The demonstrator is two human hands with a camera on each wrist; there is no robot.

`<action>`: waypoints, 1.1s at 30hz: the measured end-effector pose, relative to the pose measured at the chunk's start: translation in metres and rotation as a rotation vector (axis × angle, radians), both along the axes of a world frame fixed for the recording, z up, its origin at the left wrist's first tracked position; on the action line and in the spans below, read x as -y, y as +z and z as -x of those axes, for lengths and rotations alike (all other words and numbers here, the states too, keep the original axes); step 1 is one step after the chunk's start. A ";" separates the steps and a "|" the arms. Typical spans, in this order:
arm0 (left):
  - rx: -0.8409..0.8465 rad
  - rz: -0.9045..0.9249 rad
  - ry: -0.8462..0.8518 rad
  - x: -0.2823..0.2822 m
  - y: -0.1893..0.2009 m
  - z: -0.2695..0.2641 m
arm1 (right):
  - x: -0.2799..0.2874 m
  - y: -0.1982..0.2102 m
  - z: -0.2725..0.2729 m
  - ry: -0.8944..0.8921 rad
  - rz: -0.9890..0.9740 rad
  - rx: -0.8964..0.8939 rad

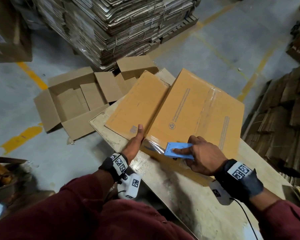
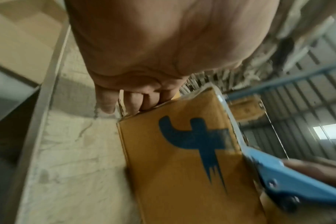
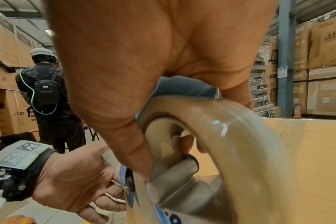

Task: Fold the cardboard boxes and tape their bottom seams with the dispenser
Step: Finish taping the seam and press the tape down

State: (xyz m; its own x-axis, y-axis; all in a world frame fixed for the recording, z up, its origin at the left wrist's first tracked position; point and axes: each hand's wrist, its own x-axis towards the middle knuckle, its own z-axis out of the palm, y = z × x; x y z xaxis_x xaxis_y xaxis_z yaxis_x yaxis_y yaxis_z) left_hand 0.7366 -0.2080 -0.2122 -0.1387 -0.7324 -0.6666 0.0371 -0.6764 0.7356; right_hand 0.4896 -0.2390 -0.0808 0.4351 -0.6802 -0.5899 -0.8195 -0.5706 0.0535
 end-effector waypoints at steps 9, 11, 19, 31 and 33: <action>-0.108 0.092 0.035 0.000 0.021 -0.007 | -0.001 0.003 -0.002 -0.019 -0.001 -0.004; 0.023 0.134 -0.138 0.002 0.027 -0.003 | -0.003 0.005 -0.003 -0.023 0.003 -0.010; 1.020 1.128 -1.044 -0.004 0.003 0.019 | -0.005 0.010 -0.007 0.104 0.017 -0.113; 1.058 1.200 -1.092 0.006 -0.005 0.008 | -0.012 0.031 0.028 0.156 -0.014 -0.128; 1.034 1.218 -1.073 0.005 -0.005 0.008 | -0.015 0.032 0.036 0.157 -0.004 -0.100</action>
State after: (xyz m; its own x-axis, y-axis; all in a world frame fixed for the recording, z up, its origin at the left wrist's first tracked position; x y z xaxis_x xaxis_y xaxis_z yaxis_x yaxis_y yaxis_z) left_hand 0.7284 -0.2132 -0.2171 -0.7258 -0.6864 -0.0447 -0.6776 0.7023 0.2180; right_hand 0.4536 -0.2240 -0.0493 0.4747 -0.6061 -0.6382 -0.7111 -0.6914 0.1277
